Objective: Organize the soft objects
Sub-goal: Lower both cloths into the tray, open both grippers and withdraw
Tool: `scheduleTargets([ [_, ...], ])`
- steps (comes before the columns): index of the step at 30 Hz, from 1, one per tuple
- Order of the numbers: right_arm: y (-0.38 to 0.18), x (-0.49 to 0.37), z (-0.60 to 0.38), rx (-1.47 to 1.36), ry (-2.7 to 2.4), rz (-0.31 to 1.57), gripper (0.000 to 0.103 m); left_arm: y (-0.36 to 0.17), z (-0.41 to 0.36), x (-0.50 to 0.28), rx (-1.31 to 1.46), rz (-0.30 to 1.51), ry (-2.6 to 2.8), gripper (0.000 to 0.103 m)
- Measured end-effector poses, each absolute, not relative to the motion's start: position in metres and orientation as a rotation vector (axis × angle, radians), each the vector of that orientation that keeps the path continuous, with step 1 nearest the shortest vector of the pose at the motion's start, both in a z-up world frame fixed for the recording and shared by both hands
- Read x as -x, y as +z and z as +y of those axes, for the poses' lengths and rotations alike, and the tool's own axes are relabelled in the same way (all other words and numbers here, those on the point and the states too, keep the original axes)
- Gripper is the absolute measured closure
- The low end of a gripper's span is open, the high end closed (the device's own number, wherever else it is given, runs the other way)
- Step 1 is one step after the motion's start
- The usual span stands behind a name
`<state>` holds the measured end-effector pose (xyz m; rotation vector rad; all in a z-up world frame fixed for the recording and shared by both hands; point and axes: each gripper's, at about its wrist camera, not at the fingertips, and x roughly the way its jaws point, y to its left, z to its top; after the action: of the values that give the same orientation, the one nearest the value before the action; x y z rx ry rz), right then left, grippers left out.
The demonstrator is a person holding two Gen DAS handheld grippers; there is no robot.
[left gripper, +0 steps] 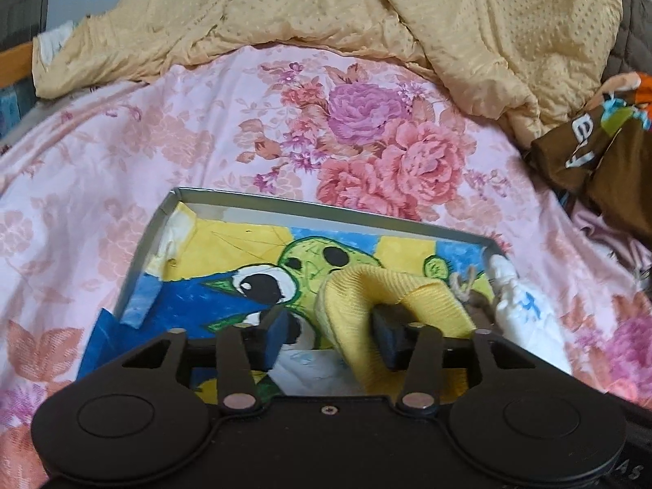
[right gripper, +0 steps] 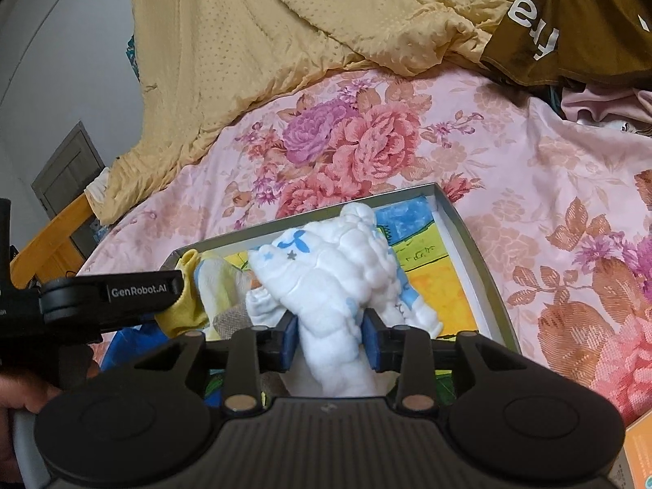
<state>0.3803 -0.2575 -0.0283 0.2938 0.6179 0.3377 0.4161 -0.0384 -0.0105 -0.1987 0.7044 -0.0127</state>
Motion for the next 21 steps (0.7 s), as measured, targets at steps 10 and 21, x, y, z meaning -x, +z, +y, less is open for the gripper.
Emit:
scheduleTargets([
  [10,-0.027,-0.377,-0.265,-0.316,0.312,0.628,0.034,-0.005,-0.033,-0.403,0.210,0.687,-0.001,0.033],
  [21,-0.014,-0.359,-0.271,-0.264,0.258,0.599,0.009,0.010,-0.033,-0.378,0.163,0.661,0.043,0.015],
])
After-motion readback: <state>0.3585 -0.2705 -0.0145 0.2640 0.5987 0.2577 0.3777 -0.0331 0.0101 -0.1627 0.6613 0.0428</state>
